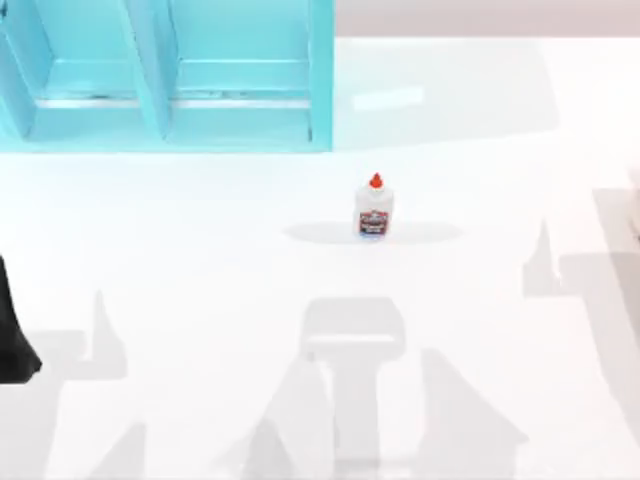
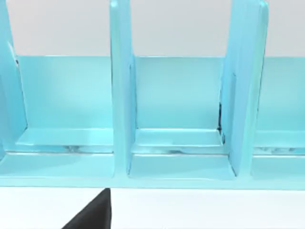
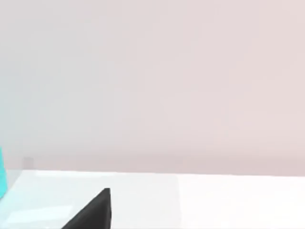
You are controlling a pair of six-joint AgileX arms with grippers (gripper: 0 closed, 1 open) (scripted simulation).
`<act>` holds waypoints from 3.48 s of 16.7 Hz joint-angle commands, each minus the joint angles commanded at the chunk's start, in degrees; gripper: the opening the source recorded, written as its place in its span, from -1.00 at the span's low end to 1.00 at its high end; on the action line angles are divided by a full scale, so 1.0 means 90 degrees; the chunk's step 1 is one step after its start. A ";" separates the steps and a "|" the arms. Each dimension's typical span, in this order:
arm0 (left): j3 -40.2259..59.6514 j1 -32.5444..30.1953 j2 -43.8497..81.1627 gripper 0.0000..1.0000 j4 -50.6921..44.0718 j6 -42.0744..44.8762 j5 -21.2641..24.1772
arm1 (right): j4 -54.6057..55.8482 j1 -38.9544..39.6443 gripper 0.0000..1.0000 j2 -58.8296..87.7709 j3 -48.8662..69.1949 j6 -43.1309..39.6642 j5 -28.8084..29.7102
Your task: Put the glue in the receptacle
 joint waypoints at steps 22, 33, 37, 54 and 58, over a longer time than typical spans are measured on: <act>0.0000 0.0000 0.0000 1.00 0.0000 0.0000 0.0000 | 0.7396 0.4254 1.00 1.1322 0.3668 0.0056 0.4594; 0.0000 0.0000 0.0000 1.00 0.0000 0.0000 0.0000 | 0.6820 0.3671 1.00 1.1503 0.4447 0.0038 0.4013; 0.0000 0.0000 0.0000 1.00 0.0000 0.0000 0.0000 | 0.6203 0.3073 1.00 1.1678 0.5258 0.0020 0.3418; 0.0000 0.0000 0.0000 1.00 0.0000 0.0000 0.0000 | 0.6041 0.2916 -0.66 1.1724 0.5469 0.0017 0.3261; 0.0000 0.0000 0.0000 1.00 0.0000 0.0000 0.0000 | 0.6041 0.2916 -1.00 1.1724 0.5469 0.0017 0.3261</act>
